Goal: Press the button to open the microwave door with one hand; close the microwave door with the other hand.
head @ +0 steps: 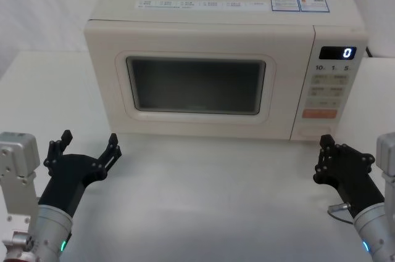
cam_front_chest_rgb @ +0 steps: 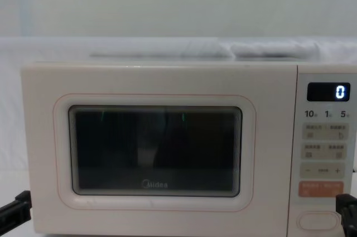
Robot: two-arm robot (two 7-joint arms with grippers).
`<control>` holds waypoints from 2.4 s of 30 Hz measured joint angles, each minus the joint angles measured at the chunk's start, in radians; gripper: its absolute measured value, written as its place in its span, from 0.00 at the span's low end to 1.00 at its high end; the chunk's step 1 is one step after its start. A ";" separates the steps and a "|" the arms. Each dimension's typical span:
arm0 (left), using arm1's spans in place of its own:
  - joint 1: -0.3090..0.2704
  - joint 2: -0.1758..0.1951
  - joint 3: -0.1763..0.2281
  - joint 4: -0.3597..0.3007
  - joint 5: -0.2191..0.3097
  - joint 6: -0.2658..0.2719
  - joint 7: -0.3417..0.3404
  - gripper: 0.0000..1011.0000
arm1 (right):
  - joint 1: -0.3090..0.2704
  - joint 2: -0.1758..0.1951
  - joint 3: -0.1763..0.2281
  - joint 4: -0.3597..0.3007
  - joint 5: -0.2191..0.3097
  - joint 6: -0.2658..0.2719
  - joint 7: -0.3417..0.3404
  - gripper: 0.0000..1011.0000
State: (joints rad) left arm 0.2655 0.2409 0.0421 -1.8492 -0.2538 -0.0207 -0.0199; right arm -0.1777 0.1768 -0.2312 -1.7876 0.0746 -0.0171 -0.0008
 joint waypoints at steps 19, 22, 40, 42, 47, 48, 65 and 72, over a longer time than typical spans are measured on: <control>0.000 0.000 0.000 0.000 0.000 0.000 0.000 0.99 | 0.069 -0.049 0.013 0.101 -0.032 0.083 0.072 0.00; 0.000 0.000 0.000 0.000 0.000 0.000 0.000 0.99 | 0.083 -0.062 0.014 0.127 -0.040 0.075 0.078 0.00; 0.000 0.000 0.000 0.000 0.000 0.000 0.000 0.99 | 0.139 -0.116 0.047 0.208 -0.010 0.069 0.102 0.00; 0.000 0.000 0.000 0.000 0.000 0.000 0.000 0.99 | 0.145 -0.120 0.049 0.214 -0.006 0.071 0.103 0.00; 0.000 0.000 0.000 0.000 0.000 0.000 0.000 0.99 | 0.159 -0.126 0.052 0.232 -0.004 0.074 0.103 0.00; 0.000 0.000 0.000 0.000 0.000 0.000 0.000 0.99 | 0.161 -0.127 0.053 0.236 -0.004 0.074 0.103 0.00; 0.000 0.000 0.000 0.000 0.000 0.000 0.000 0.99 | 0.224 -0.139 0.077 0.311 -0.012 0.058 0.085 0.00; 0.000 0.000 0.000 0.000 0.000 0.000 0.000 0.99 | 0.229 -0.144 0.080 0.319 -0.015 0.055 0.084 0.00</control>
State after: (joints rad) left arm 0.2655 0.2410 0.0421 -1.8492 -0.2538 -0.0208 -0.0199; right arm 0.0516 0.0327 -0.1511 -1.4683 0.0598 0.0380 0.0829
